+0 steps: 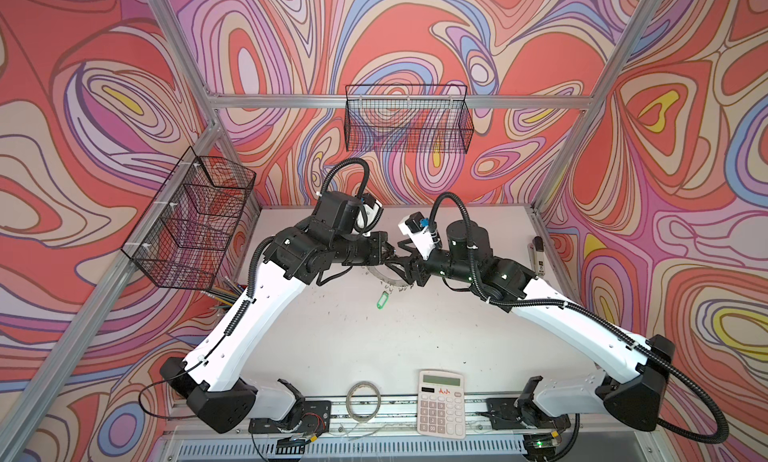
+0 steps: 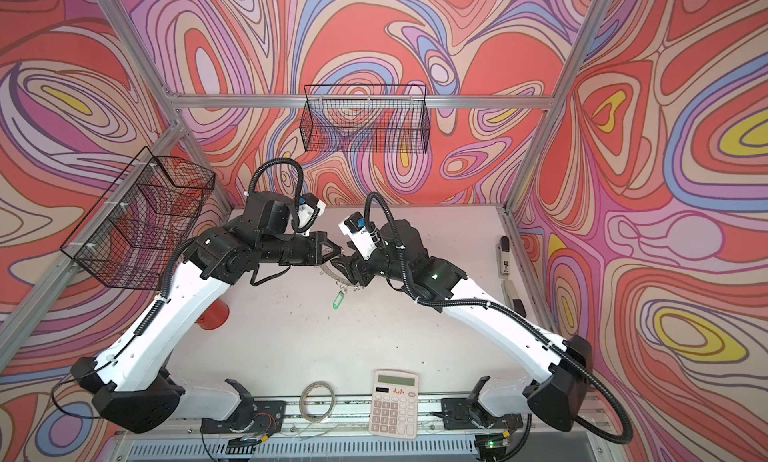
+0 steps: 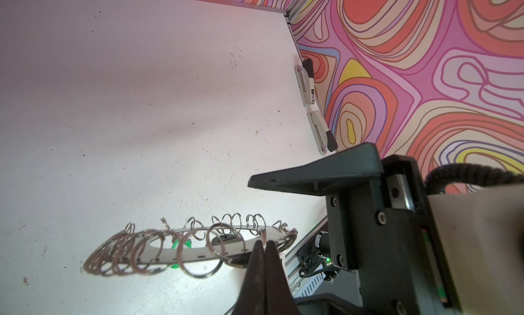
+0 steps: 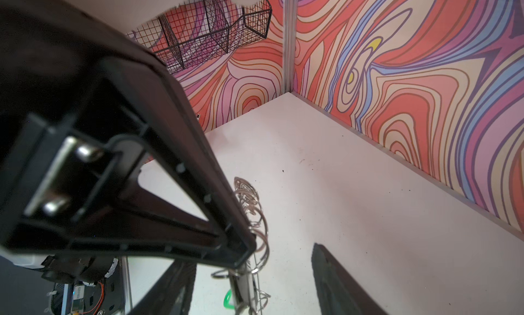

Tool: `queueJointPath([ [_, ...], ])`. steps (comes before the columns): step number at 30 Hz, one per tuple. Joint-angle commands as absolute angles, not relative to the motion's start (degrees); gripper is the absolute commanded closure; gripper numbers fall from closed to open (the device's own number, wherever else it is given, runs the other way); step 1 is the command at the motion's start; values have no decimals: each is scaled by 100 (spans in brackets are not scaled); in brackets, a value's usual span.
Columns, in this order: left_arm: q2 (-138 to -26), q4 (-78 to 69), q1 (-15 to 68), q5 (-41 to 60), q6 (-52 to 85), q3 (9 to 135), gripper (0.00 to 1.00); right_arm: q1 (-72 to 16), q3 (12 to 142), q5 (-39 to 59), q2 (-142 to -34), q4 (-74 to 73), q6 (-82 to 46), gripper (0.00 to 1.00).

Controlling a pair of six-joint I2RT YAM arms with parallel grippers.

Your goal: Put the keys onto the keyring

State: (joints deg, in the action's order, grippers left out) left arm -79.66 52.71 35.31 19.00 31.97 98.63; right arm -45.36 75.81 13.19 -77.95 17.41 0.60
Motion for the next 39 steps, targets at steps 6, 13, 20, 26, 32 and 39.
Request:
queueJointPath([
  [6,-7904,5070,3560,1856,3276,9738,100,-4566,7629,613,-7779,1643,22,43],
  [13,-7849,5137,3560,1800,3234,9703,100,-4570,7431,397,-7491,1756,-48,48],
  [20,-7852,5265,3560,2011,3184,9785,100,-4570,7408,396,-7510,1703,-81,59],
  [26,-7835,5482,3560,2120,3119,9909,100,-4570,7386,369,-7525,1662,-83,67],
  [32,-7974,5725,3560,2418,3039,10037,100,-4570,7272,354,-7428,1566,-88,83],
  [39,-8259,6576,3560,2392,2729,10505,100,-4570,7125,253,-7334,1505,-58,100],
])
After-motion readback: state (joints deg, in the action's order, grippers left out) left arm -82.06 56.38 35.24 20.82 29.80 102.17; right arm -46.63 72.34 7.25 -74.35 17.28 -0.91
